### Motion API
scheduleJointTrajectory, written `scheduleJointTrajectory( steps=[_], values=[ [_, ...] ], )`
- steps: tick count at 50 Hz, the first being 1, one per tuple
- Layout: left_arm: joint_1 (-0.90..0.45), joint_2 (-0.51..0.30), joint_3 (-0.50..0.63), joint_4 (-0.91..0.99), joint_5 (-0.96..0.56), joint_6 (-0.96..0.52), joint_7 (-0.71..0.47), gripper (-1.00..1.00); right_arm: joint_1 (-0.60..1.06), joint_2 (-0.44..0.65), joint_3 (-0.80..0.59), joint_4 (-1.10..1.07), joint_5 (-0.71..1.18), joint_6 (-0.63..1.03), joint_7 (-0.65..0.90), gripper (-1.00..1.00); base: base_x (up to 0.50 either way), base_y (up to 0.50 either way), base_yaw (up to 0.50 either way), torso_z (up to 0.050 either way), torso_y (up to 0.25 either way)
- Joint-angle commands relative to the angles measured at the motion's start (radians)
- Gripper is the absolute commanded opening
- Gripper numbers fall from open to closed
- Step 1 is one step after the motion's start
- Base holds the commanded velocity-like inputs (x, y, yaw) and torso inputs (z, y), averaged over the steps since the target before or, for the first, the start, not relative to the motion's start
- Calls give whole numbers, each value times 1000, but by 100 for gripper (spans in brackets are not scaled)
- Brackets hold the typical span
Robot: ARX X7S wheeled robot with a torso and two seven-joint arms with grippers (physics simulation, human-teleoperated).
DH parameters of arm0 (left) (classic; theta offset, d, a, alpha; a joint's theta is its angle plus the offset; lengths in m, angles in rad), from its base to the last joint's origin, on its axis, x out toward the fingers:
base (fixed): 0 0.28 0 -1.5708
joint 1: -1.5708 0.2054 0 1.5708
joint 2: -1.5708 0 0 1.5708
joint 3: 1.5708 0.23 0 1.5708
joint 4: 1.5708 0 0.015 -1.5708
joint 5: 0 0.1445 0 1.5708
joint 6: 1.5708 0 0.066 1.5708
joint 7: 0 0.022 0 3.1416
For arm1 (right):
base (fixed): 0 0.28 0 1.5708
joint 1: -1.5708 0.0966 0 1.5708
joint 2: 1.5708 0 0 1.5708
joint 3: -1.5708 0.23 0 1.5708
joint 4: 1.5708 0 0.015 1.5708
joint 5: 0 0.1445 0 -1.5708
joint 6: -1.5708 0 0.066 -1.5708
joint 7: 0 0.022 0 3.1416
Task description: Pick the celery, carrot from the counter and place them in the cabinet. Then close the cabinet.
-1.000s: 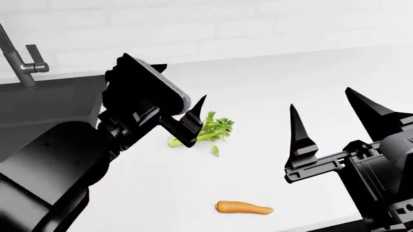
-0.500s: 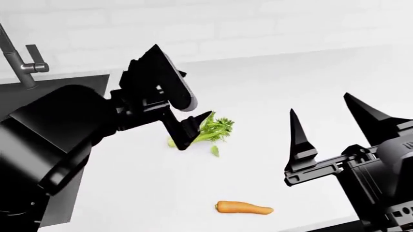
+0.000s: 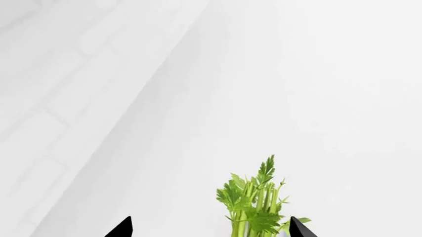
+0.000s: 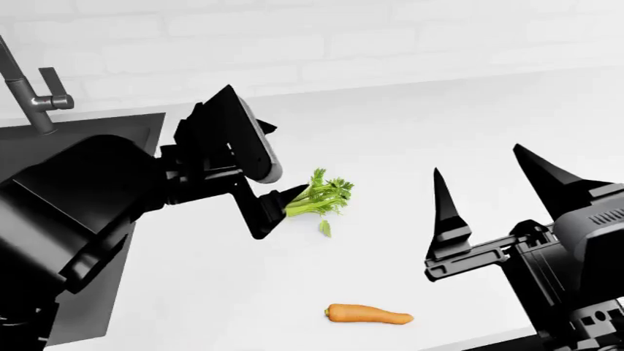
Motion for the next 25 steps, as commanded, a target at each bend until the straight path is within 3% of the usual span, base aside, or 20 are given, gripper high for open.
scheduleJointTrajectory(
  steps=[1,7,14,25],
  values=[
    [13,-11,-26,18,-4,36,-13,100,8,16,-30,0,-17,8,22,100,0,0,0,0,0],
    [0,-10,22,-26,49,70,-12,100,6,20,-31,0,-13,2,25,100,0,0,0,0,0],
    [-67,-8,200,-202,161,189,124,100,-10,14,-23,22,-16,-32,20,100,0,0,0,0,0],
    [-128,33,304,-385,201,284,264,100,-8,14,-19,28,-12,-39,25,100,0,0,0,0,0]
  ],
)
